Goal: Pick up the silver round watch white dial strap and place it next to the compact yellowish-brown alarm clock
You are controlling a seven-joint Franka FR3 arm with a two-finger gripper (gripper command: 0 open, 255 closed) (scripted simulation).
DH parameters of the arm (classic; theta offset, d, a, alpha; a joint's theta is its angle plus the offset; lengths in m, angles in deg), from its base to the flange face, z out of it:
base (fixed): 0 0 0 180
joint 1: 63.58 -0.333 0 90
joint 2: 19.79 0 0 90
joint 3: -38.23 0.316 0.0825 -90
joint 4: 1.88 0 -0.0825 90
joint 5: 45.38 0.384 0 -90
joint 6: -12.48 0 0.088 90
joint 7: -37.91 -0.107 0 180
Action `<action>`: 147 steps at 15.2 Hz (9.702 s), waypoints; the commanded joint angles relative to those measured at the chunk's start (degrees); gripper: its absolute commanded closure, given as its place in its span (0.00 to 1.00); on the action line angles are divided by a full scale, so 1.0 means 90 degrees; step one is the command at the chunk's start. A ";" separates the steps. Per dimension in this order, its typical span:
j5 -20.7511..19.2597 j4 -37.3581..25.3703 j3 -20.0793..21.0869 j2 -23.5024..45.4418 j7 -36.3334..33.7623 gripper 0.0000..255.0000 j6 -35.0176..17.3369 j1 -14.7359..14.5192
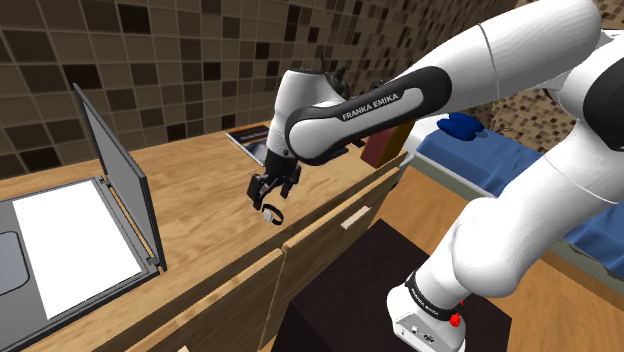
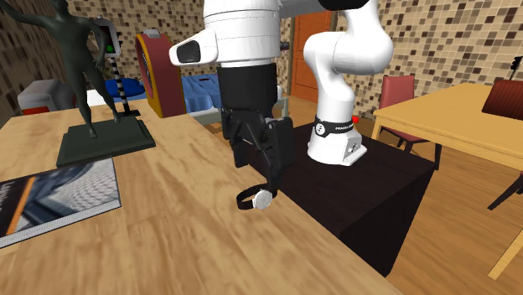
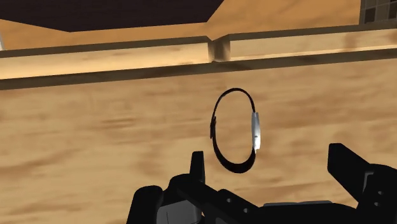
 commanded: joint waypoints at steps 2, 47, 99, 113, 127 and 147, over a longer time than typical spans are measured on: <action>-0.0023 0.0081 0.0035 0.0275 -0.0025 0.00 -0.0361 -0.0014; -0.0033 -0.1188 -0.0112 -0.0920 -0.0157 1.00 0.2089 0.0025; -0.0632 -0.3568 -0.1872 -0.1773 0.1844 1.00 0.5586 0.0869; -0.1188 -0.4185 -0.3490 -0.1283 0.4115 1.00 0.5851 0.1551; -0.1307 -0.3687 -0.4038 -0.1042 0.4908 1.00 0.5142 0.1799; -0.1378 -0.1885 -0.4118 -0.1137 0.4979 1.00 0.3433 0.1861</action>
